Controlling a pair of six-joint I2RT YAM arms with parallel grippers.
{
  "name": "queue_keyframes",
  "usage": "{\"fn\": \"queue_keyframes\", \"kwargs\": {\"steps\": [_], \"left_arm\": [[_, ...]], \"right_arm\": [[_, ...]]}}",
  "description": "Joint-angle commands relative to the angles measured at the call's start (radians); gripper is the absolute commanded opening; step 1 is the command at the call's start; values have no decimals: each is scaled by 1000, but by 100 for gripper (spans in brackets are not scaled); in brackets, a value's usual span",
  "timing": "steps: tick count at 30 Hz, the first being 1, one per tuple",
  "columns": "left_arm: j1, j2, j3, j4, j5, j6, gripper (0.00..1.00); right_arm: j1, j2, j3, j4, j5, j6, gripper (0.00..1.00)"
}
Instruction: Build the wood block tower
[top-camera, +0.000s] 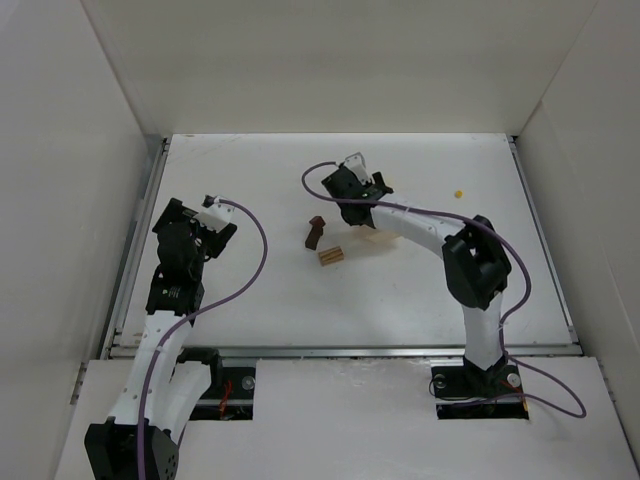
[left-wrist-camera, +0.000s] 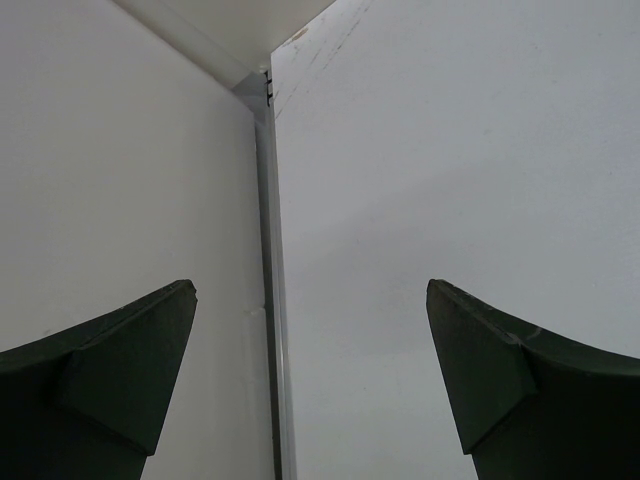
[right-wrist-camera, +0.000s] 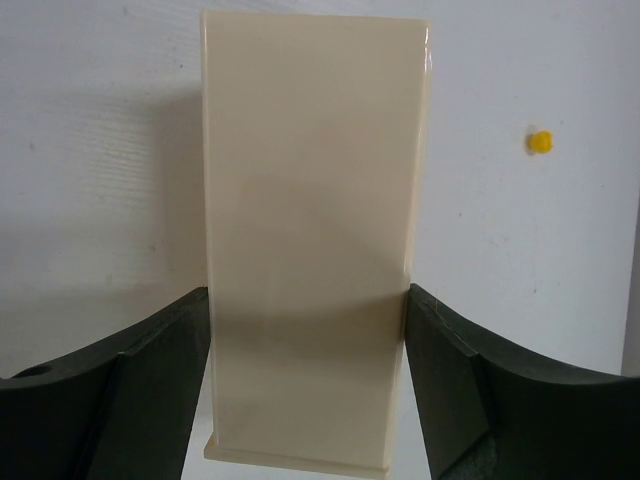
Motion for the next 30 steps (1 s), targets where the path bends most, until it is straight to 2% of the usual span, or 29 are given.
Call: {"fn": "queue_keyframes", "kwargs": {"steps": [1, 2, 5, 6, 9, 12, 16, 20, 23, 28, 30], "left_arm": [[-3, -9, -2, 21, 7, -6, 100], [-3, -9, -2, 21, 7, -6, 100], [-3, -18, -2, 12, 7, -6, 100], [-3, -18, -2, 12, 7, -6, 100], [-3, -18, -2, 12, 7, -6, 100], [-3, -18, -2, 12, 7, -6, 100], [-3, -18, -2, 12, 7, -15, 100], [-3, -18, -2, 12, 7, -15, 100], [-3, -18, -2, 12, 7, -15, 100], [-3, -18, -2, 12, 7, -15, 100], [-3, -18, -2, 12, 7, -15, 100]], "right_arm": [[-40, -67, 34, 47, -53, 7, 26], [-63, -87, 19, 65, -183, 17, 26], [-172, -164, -56, 171, -409, 57, 26], [-200, -176, -76, 193, -555, 68, 26], [-300, -187, -104, 221, -786, 90, 26], [-370, -166, -138, 233, -914, 90, 26], [-450, -147, -204, 306, -1175, 136, 26], [-539, -112, -274, 404, -1357, 221, 26], [-570, -92, -308, 440, -1429, 254, 29], [-611, -92, -337, 451, -1436, 263, 62], [-622, -110, -337, 429, -1397, 254, 65]]}}
